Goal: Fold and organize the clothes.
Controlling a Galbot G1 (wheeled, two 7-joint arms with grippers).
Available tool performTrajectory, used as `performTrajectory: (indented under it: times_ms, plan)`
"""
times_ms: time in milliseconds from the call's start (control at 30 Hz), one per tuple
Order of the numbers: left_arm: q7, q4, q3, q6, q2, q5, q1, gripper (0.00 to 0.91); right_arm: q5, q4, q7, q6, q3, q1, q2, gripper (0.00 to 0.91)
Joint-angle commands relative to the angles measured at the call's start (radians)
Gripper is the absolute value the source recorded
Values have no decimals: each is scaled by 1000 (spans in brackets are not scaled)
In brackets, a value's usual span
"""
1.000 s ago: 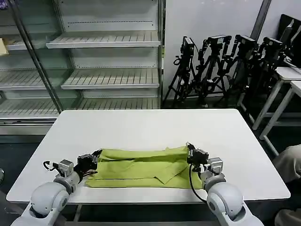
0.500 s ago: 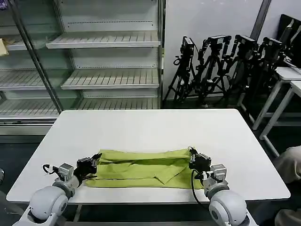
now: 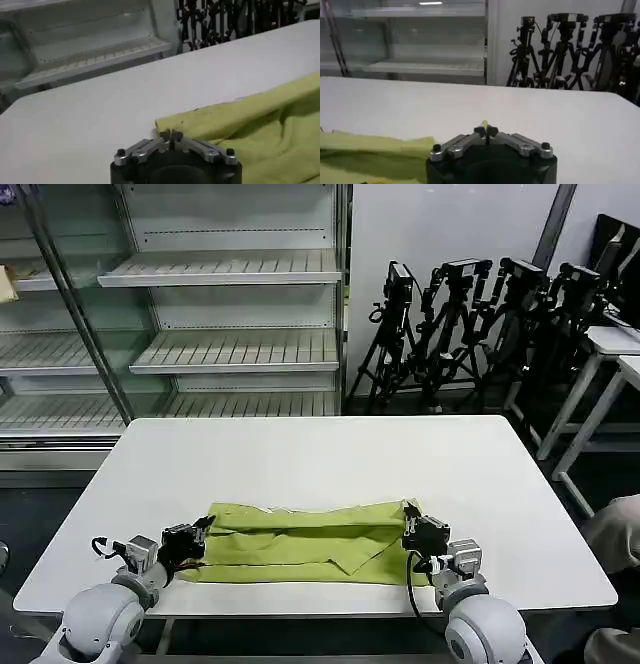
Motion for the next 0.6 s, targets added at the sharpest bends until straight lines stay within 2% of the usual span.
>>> performTrajectory:
  times_ms: [33, 100, 233, 433, 600]
  plan:
    - [-58, -35, -12, -10, -1, -25, 13, 907, -35, 31, -15, -5, 26, -50, -1, 907]
    - [-101, -57, -12, -7, -3, -57, 20, 907, -35, 43, -18, -1, 42, -64, -1, 907]
    - [-303, -94, 5, 4, -19, -226, 46, 907, -33, 81, -23, 5, 95, -106, -3, 907]
    - [-388, -95, 8, -48, -55, -322, 114, 907, -34, 105, -28, 23, 150, -164, -7, 907]
    - [-425, -65, 15, -60, -86, -353, 115, 907, -42, 96, -27, 29, 146, -172, -1, 907]
